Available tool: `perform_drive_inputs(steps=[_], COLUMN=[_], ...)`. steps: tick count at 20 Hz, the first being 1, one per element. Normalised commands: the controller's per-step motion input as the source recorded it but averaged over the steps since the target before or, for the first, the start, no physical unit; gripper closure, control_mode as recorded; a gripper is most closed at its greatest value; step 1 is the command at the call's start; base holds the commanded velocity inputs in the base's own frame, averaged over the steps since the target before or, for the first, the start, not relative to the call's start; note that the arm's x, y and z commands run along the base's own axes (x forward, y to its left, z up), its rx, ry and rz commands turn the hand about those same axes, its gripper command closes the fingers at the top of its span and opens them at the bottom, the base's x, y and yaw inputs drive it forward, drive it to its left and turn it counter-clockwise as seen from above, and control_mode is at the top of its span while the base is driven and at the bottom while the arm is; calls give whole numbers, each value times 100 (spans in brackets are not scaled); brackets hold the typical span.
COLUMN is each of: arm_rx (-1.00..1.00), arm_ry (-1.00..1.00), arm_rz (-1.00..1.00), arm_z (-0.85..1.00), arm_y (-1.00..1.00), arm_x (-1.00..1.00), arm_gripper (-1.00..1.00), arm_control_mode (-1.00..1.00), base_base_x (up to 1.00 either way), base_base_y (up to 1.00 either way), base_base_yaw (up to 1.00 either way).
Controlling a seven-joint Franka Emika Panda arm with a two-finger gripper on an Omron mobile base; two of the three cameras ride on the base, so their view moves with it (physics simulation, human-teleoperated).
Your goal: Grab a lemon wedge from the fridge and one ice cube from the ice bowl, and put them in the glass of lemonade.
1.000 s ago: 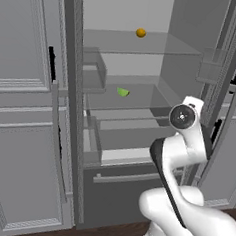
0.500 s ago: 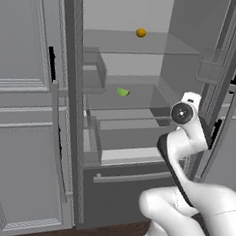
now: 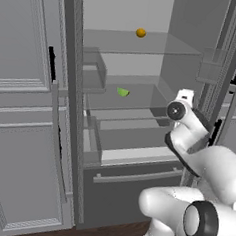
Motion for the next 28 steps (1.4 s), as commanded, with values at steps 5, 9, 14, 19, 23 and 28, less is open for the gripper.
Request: perform_drive_inputs(steps=[5,9,14,19,23,28], arm_rx=[-8,0,6,10,16,23], arm_ry=[0,-3,-18,-25,-35,-44], arm_rz=[-14,-27,-20,-14,-12,-5], arm_z=[-12,0,1,14,47,63], arm_y=[-29,-96,-100,-100,-100,-20], arm_x=[59,-9,-34,-34,-35,-56], arm_gripper=[-100,-100,-100,-100,-100,-100], arm_control_mode=[-100,-100,-100,-100,-100,-100], base_base_x=[0,0,0,0,0,0], base_base_y=[0,0,0,0,0,0], base_base_yaw=[0,0,0,0,0,0])
